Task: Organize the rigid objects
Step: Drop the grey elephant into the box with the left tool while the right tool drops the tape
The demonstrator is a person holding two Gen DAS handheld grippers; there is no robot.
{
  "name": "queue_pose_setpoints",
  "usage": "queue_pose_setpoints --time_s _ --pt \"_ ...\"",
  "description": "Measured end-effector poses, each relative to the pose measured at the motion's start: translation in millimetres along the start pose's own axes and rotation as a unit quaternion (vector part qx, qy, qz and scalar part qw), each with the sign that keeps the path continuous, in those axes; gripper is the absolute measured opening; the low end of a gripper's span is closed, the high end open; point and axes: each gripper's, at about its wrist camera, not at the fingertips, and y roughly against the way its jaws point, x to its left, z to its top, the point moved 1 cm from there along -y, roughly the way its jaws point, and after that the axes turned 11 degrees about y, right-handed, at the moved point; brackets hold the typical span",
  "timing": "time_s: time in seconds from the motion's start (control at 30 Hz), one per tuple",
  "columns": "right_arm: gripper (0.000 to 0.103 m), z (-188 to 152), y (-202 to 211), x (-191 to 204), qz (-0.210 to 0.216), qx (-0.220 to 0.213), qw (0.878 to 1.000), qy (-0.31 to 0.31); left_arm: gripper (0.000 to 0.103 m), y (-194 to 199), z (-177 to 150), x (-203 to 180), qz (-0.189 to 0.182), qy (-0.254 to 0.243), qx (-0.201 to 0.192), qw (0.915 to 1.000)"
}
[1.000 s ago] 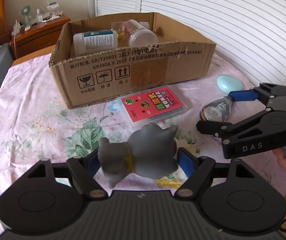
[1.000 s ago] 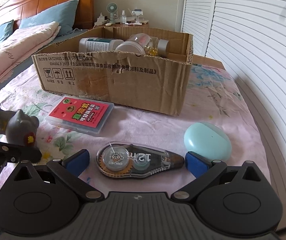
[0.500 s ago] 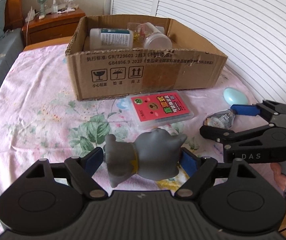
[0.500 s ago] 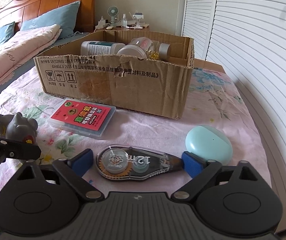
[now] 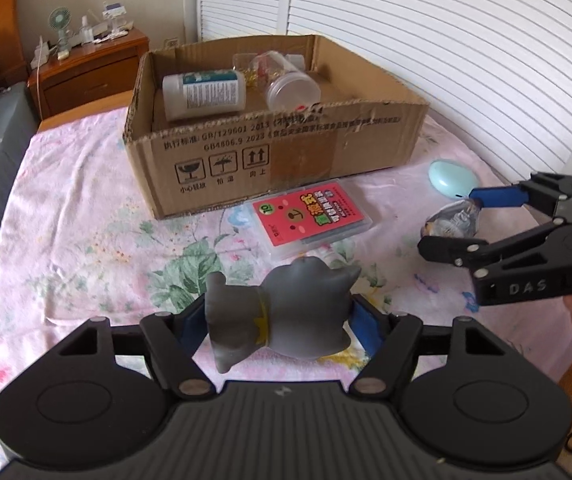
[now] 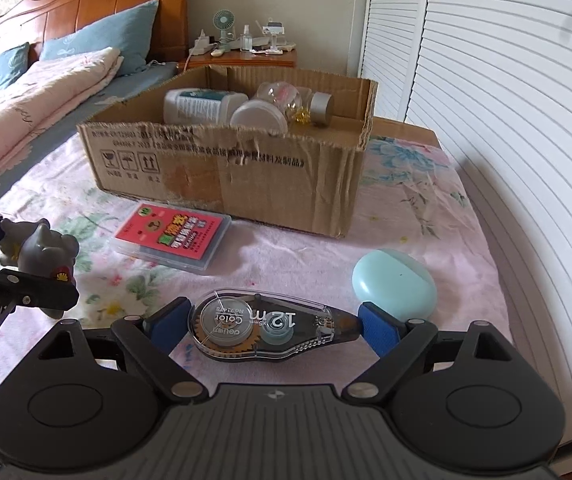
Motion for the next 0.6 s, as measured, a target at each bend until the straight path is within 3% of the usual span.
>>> queue_pose_setpoints --time_s 0.2,0.6 --pt "0.093 8.1 26.9 -3.3 0.017 -0.01 1.0 0.006 0.072 22.0 15.9 0.2 -0.003 -0.023 0.001 0.9997" --pt "0.093 34.9 63.1 -8.4 0.018 -0.048 0.998 0.034 0.072 37.1 86.5 1.1 0.016 -0.043 -0.066 0.9967"
